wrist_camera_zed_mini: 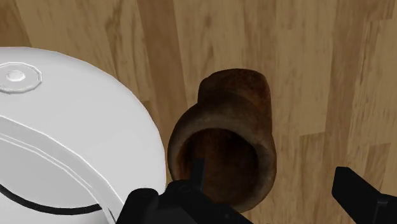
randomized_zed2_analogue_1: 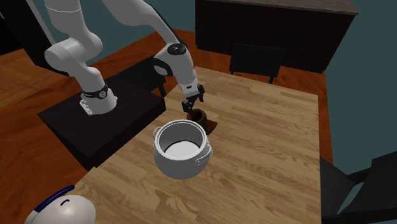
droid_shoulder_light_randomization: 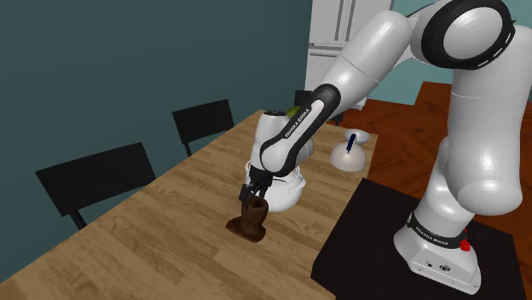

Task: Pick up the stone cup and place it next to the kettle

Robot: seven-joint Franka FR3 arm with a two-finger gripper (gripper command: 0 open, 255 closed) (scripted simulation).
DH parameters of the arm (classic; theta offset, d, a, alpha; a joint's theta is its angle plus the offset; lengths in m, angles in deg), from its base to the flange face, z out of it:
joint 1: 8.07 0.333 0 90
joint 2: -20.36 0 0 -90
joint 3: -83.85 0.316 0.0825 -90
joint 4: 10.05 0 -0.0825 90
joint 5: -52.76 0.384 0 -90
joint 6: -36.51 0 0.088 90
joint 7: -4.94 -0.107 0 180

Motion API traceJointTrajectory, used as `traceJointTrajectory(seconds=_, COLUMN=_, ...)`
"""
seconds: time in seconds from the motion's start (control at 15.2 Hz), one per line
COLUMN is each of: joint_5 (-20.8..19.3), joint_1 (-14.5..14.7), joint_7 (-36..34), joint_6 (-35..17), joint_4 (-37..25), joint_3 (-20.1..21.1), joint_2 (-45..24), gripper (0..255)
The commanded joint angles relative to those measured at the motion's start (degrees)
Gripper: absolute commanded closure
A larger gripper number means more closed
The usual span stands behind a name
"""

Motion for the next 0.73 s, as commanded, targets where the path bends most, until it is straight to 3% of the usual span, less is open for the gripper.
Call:
traceJointTrajectory(seconds=0.0, joint_5=0.1, joint_1=0.1, joint_7=0.3, joint_6=-1.4, joint_4=-1.5, joint_3=0.2, joint_2=-2.6, gripper=0)
traceJointTrajectory(seconds=0.4, joint_5=0.5, joint_1=0.6, joint_7=0.8, joint_6=-5.2, joint_4=-3.5, joint_3=0.6, joint_2=-8.2, gripper=0)
traceJointTrajectory(seconds=0.66, joint_5=0.4, joint_1=0.6, joint_7=0.8, joint_6=-5.2, joint_4=-3.5, joint_3=0.6, joint_2=-8.2, gripper=0)
